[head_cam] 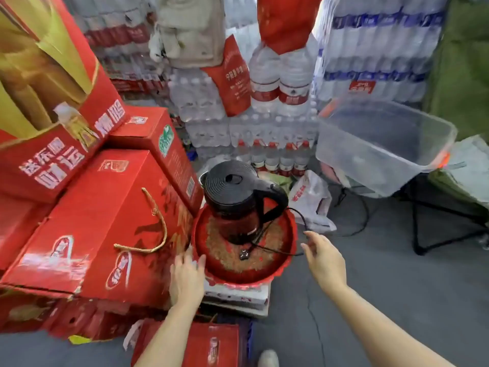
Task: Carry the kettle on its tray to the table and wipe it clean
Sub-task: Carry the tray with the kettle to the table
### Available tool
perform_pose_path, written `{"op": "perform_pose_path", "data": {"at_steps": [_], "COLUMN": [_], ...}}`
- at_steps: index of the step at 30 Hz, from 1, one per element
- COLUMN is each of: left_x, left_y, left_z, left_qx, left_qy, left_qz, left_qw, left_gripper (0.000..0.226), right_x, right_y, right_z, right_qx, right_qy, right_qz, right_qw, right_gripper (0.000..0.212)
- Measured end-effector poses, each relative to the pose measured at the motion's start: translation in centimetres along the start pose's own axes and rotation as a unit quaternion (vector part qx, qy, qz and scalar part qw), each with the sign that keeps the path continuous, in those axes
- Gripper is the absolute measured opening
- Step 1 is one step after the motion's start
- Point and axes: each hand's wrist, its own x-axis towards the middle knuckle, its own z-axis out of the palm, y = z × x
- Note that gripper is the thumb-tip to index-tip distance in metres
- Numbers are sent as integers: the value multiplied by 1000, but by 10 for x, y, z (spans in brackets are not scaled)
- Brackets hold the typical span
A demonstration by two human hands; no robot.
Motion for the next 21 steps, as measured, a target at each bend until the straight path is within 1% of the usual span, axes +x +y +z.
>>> {"op": "perform_pose_path", "data": {"at_steps": [1,2,4,6,8,10,12,14,17,19,21], "left_x": [13,25,44,58,66,76,83,90,96,97,94], "left_y": [-1,-2,3,4,4,-1,-2,2,13,17,18], "left_z": [12,22,34,47,55,66,71,72,75,79,79], "left_qx": [-8,-6,-15,-47,-63,-73,-90,-114,-143,-135,-128], "left_qy": [3,13,-21,-39,-19,3,16,13,13,27,44], "left_qz": [2,-17,-62,-87,-87,-109,-119,-120,-132,-141,-131], "left_qw": [1000,1000,998,994,994,991,989,986,981,980,982], "left_gripper": [53,54,61,65,64,63,64,65,65,66,64], "right_x": [11,21,37,49,60,70,80,90,103,109,113], "right_y": [4,7,10,16,19,21,23,26,30,31,31], "right_z": [12,23,41,58,70,81,89,95,103,108,110], "right_qx": [10,17,23,21,21,31,41,45,53,52,56], "right_qy": [-1,-3,-20,-31,-35,-46,-39,-28,-41,-49,-41], "right_qz": [8,20,39,51,60,74,85,102,103,108,116], "right_qw": [1000,1000,999,998,997,996,995,993,992,992,991], "right_gripper": [36,37,40,45,52,58,60,61,60,59,58]}}
